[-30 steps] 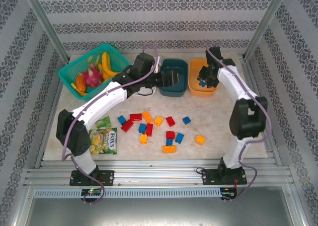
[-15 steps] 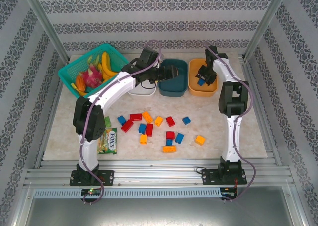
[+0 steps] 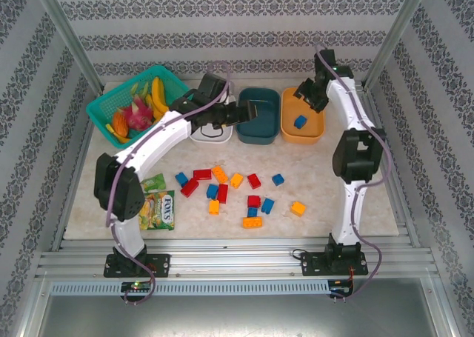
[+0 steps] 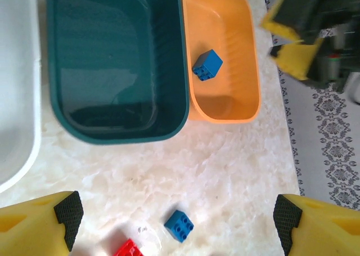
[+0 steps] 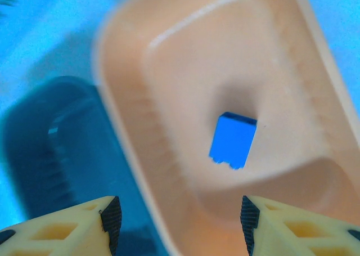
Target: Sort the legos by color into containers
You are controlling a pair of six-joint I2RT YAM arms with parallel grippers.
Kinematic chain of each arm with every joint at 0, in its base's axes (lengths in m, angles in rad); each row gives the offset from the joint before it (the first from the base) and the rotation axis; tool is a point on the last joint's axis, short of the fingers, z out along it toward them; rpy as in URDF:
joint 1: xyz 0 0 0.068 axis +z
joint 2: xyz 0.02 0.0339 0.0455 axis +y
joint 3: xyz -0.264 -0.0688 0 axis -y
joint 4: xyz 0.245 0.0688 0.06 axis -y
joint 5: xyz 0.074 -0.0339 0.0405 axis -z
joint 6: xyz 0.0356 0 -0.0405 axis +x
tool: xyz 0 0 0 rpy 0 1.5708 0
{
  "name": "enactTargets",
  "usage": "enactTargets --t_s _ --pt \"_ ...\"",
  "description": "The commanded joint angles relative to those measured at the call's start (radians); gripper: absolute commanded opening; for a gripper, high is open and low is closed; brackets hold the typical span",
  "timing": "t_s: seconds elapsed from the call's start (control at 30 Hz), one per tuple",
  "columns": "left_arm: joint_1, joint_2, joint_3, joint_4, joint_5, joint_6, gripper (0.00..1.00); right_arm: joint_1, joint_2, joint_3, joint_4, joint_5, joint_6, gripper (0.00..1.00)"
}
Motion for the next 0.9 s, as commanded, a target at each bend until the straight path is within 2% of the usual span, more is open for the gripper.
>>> enactTargets --t_s 0.0,0.27,0.6,0.87 --pt "0.017 -0.106 -0.059 -0.063 -0.055 -0.034 0.90 0.037 -0.181 -0.067 0.035 0.019 -0.022 0.60" --pt "0.018 -0.286 -0.248 -0.128 -0.104 -0.072 0.90 0.163 -0.498 -0.387 0.094 0.028 -0.039 0.60" --pt "0.007 -0.461 -0.519 -0.213 -0.118 -0.064 0.87 0.391 -0.839 -0.869 0.198 -0.020 -0.066 0.60" --pt "0.006 -0.561 -0.682 -0.231 -0.149 -0.148 0.81 0.522 -0.969 -1.101 0.294 -0.123 -0.113 0.61"
